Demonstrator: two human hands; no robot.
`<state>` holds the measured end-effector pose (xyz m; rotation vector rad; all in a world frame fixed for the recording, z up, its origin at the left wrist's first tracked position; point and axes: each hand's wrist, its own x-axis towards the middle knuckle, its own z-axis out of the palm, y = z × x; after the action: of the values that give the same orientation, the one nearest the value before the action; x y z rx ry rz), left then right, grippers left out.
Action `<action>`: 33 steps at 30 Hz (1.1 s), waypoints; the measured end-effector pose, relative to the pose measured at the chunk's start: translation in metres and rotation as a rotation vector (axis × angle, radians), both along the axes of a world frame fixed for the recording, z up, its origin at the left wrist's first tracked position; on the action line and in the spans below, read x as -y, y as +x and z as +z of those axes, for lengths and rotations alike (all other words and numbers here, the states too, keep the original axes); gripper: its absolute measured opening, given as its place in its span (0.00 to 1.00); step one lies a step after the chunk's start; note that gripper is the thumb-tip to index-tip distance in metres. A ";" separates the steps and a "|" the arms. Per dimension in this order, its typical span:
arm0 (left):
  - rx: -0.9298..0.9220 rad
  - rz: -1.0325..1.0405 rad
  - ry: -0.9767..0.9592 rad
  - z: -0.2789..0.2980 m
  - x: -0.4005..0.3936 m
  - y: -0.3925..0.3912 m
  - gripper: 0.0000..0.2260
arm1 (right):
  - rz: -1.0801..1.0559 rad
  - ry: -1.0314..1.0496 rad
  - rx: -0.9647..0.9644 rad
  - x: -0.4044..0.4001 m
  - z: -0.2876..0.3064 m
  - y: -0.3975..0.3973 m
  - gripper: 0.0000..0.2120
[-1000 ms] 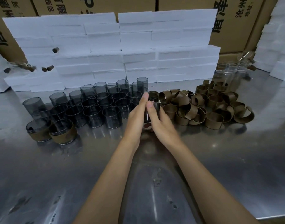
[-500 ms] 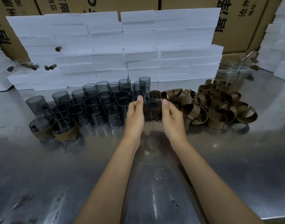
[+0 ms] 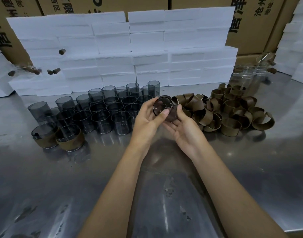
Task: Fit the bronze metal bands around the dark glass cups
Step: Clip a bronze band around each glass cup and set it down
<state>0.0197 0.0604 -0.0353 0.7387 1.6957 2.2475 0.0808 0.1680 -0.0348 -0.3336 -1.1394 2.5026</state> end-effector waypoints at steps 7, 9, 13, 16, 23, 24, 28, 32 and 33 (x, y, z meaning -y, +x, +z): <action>0.105 0.120 0.102 0.005 0.009 -0.004 0.18 | 0.097 0.125 -0.017 0.004 -0.003 0.001 0.15; 0.165 0.128 0.150 0.005 0.011 -0.005 0.11 | 0.122 0.149 -0.045 0.004 -0.004 0.002 0.15; 0.242 0.174 0.169 0.003 0.009 -0.005 0.08 | 0.132 0.244 -0.079 0.005 -0.001 0.005 0.21; 0.296 0.125 0.138 0.005 0.005 0.000 0.12 | -0.008 0.393 0.052 0.010 0.001 0.004 0.27; 0.241 -0.015 -0.005 0.004 -0.011 0.018 0.20 | -0.414 0.799 0.141 0.013 -0.007 -0.001 0.30; 0.234 -0.013 -0.010 0.002 -0.012 0.018 0.21 | -0.434 0.804 0.143 0.012 -0.008 -0.001 0.31; 0.244 -0.001 -0.023 0.000 -0.013 0.017 0.21 | -0.452 0.805 0.160 0.009 -0.011 -0.004 0.32; 0.314 -0.019 0.005 0.002 -0.013 0.018 0.23 | -0.464 0.827 0.199 0.008 -0.012 -0.006 0.24; 0.329 -0.025 0.019 0.001 -0.012 0.018 0.24 | -0.478 0.838 0.208 0.007 -0.012 -0.006 0.22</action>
<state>0.0373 0.0725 -0.0342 0.3642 1.5012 2.2233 0.0747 0.1610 -0.0465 -0.5407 -1.8042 1.4475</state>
